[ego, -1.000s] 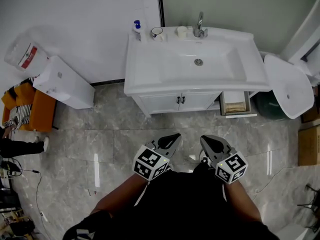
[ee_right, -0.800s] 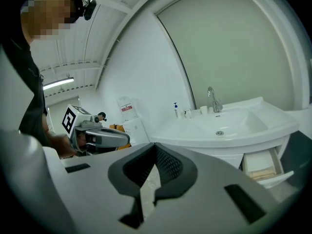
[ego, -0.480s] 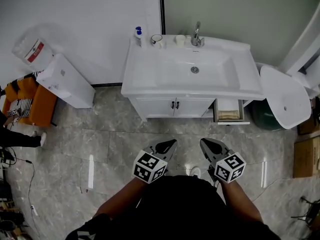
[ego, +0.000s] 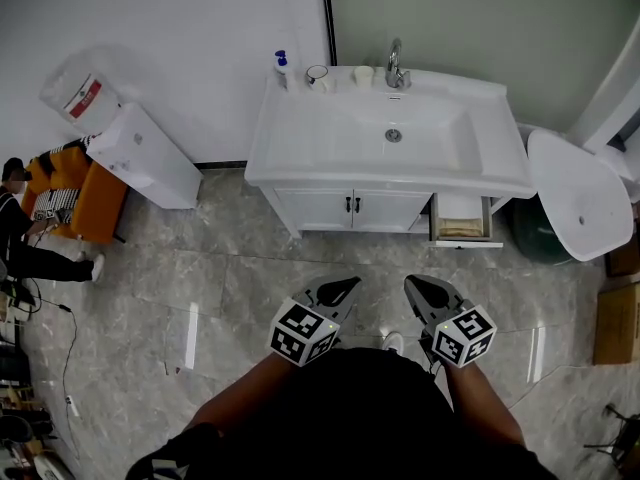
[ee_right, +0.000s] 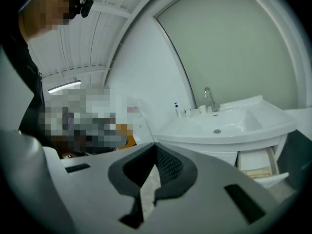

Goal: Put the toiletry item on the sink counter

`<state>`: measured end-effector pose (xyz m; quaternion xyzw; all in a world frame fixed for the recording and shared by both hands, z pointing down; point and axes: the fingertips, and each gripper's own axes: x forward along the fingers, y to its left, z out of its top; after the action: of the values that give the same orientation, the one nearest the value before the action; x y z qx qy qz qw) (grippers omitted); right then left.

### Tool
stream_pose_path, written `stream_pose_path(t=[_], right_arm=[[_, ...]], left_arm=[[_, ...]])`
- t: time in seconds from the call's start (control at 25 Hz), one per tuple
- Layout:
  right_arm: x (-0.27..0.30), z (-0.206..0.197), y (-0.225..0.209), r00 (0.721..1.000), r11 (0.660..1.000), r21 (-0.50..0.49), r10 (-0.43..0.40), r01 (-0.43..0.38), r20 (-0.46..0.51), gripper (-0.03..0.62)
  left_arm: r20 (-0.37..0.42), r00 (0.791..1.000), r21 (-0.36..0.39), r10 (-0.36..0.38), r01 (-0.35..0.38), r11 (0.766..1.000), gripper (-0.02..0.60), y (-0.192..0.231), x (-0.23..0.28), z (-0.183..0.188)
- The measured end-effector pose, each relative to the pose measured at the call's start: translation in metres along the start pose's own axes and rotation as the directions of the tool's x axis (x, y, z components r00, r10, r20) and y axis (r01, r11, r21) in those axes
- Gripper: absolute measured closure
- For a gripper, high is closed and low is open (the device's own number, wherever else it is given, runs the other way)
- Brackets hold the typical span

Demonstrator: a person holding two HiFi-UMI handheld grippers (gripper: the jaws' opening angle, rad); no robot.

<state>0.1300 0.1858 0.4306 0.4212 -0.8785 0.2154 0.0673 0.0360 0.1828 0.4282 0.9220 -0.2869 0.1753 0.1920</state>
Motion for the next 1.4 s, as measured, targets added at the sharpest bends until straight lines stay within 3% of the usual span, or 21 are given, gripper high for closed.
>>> stream_pose_path(t=[1.4], right_arm=[[0.0045, -0.0041, 0.0016, 1.000, 1.000, -0.023, 0.007, -0.007, -0.016, 0.591]], left_arm=[[0.026, 1.000, -0.008, 0.006, -0.006, 1.000, 0.581, 0.0020, -0.0018, 0.0073]])
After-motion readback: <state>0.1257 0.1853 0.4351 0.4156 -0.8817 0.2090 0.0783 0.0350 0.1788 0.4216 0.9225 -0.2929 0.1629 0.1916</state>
